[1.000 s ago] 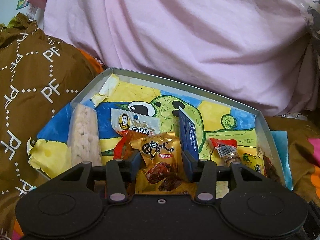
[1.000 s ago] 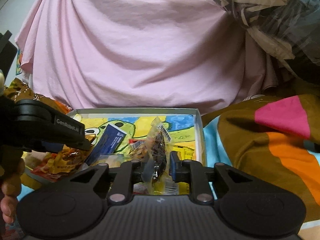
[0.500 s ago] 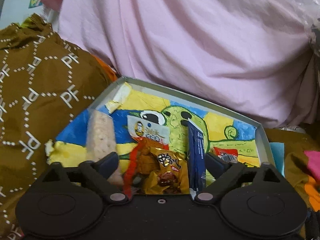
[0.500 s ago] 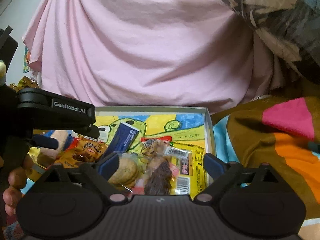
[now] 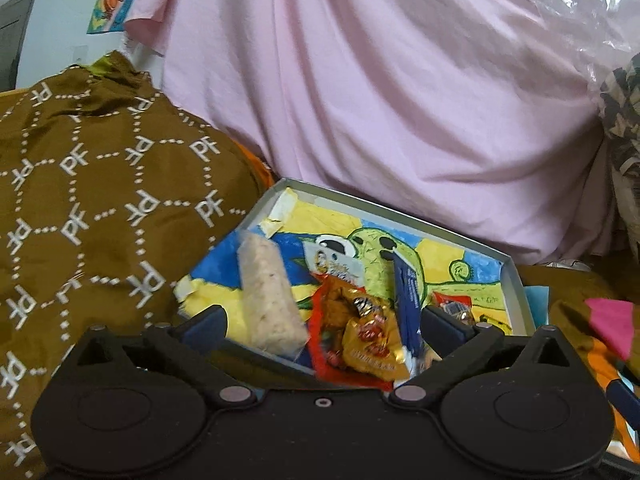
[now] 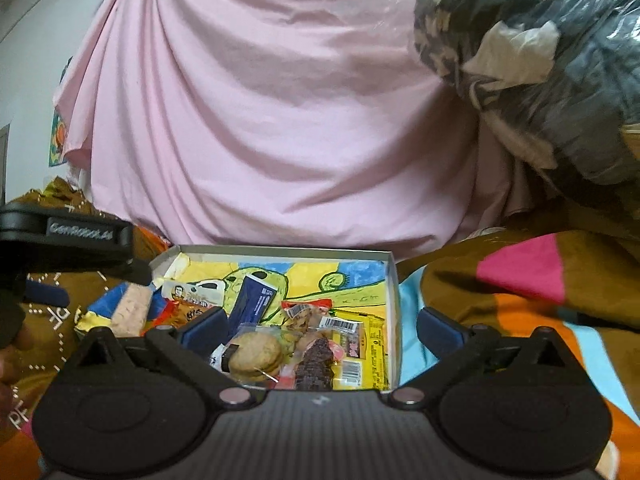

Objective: Organize snacks
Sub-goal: 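Withdraw both open tools from the tray back toward the loose snacks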

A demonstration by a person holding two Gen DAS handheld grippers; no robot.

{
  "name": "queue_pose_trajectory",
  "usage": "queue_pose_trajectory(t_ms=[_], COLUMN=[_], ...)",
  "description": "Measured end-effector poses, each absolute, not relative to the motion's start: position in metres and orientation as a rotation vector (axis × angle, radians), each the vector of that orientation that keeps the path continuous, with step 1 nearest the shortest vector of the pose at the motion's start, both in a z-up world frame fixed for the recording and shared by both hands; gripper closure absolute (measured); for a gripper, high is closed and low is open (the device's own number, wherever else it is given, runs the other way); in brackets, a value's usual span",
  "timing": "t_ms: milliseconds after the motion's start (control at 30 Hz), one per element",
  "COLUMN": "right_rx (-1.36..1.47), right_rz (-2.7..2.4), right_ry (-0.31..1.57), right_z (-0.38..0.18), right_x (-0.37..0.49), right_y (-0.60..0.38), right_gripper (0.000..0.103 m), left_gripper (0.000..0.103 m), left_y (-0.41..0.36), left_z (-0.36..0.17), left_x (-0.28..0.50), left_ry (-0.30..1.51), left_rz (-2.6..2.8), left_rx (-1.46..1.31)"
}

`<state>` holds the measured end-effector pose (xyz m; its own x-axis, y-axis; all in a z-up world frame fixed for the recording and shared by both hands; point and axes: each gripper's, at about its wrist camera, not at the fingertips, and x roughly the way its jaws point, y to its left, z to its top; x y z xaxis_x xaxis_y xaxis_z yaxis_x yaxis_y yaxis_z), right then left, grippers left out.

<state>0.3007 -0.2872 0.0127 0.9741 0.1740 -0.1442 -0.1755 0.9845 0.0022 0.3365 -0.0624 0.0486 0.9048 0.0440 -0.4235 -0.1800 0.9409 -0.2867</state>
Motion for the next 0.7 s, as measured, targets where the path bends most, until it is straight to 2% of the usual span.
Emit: queue_pose_trajectory(t_ms=[700], right_rx=[-0.075], right_rz=[0.254], right_ry=[0.304], right_z=[0.009], right_x=[0.202], right_y=[-0.260], right_gripper=[0.000], left_gripper=[0.001], left_y=[-0.023], left_z=[0.020], left_x=[0.230], left_ry=[0.544], left_rz=[0.139], left_rx=[-0.315])
